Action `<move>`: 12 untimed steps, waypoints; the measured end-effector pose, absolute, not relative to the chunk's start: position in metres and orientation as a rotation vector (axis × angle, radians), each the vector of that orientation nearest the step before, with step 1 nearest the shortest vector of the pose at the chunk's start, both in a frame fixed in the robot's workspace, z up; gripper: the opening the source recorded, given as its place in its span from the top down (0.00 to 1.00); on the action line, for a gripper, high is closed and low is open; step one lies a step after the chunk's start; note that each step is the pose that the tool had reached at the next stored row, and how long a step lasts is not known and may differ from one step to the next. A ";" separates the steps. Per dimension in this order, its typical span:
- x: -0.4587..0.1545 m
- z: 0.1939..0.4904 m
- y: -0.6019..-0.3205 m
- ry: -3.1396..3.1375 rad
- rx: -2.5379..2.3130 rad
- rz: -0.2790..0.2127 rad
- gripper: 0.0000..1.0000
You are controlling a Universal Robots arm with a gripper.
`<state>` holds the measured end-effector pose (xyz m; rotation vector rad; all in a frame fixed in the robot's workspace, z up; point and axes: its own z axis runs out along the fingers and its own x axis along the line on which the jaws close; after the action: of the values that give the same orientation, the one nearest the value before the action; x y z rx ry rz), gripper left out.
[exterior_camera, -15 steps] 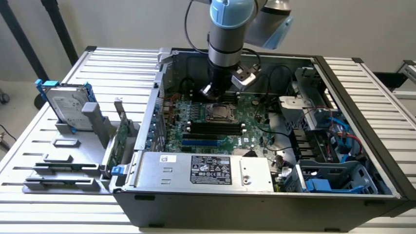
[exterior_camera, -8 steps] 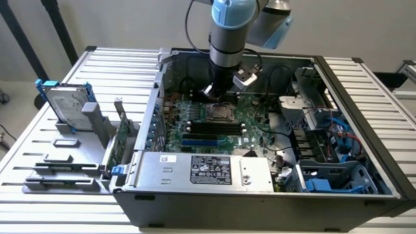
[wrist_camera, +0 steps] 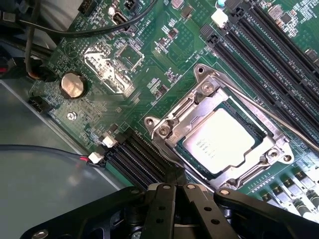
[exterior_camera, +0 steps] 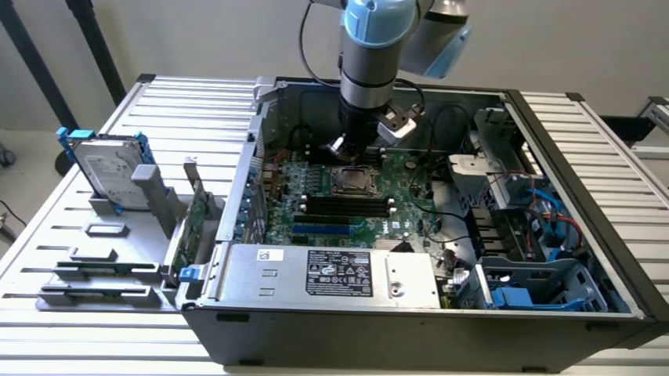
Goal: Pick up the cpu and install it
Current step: 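Install the first cpu locking lever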
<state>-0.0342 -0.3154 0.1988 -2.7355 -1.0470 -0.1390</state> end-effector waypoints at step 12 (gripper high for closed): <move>-0.027 0.198 -0.315 -1.048 -2.734 -0.135 0.89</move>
<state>-0.0273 -0.3154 0.1982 -2.7344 -1.0480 -0.1349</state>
